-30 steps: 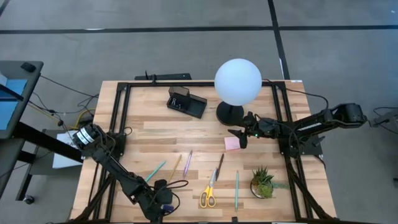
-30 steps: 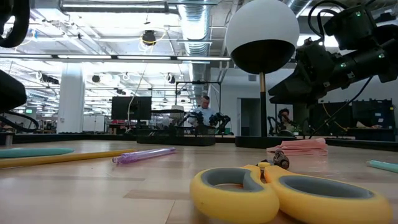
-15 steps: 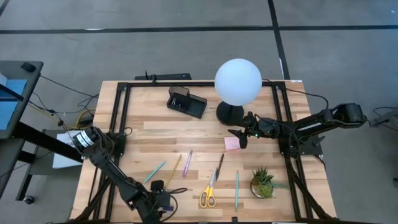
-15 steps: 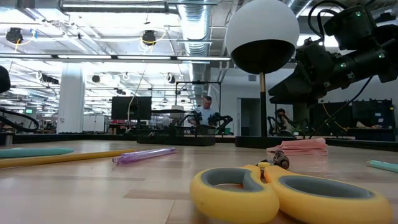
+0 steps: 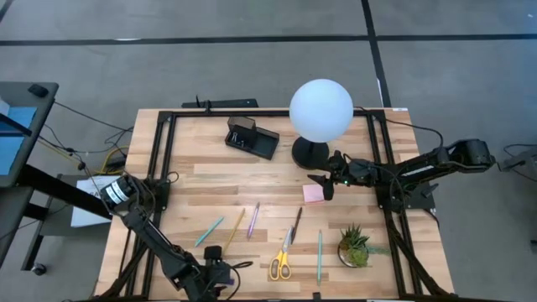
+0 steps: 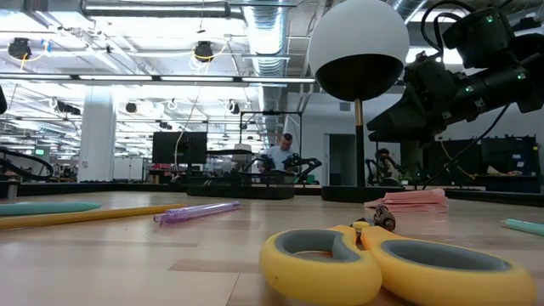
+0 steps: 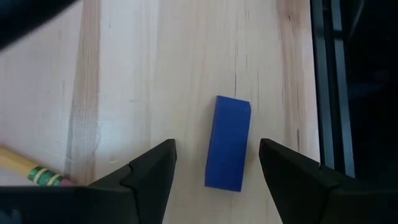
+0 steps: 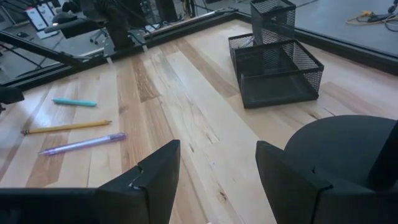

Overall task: Pick and place office supplies into organizer
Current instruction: Put the blue eraser into the black desk organizer

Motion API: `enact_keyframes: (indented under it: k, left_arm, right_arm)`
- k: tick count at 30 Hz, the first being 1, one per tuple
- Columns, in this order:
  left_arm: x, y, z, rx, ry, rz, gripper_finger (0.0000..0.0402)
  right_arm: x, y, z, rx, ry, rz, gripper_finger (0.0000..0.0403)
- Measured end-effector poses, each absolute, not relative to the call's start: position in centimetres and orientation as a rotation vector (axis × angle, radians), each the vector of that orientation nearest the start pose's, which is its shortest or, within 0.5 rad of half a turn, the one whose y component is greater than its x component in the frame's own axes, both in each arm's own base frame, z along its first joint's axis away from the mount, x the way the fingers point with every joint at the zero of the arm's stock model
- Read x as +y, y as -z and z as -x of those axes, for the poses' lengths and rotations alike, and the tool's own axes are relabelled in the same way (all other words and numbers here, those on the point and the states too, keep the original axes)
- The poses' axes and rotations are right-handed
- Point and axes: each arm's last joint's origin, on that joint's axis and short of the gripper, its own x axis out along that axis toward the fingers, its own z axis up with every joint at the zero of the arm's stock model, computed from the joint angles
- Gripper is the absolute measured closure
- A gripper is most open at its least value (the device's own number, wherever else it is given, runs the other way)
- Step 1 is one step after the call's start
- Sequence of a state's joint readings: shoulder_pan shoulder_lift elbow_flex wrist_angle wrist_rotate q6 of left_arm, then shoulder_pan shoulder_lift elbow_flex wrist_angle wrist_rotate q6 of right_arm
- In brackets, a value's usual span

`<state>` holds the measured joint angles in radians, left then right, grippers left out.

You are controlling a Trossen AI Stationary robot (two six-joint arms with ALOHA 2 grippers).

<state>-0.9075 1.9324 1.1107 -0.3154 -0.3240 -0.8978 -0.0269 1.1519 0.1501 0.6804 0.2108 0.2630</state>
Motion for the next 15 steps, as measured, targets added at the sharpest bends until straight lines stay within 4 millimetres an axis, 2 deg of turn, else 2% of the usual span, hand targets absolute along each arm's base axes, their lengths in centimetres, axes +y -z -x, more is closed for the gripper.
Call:
enact_keyframes:
  k: [6,15]
  left_arm:
    - [-28.07,-12.51,-23.07,1.058,0.065,0.119,0.0183]
    - [-27.60,-12.33,-22.74,1.113,0.022,0.118,0.0294]
  right_arm:
    - [-1.11,-14.03,-18.61,0.288,0.276,-0.230,0.0198]
    - [-1.11,-14.03,-18.61,0.288,0.276,-0.229,0.0198]
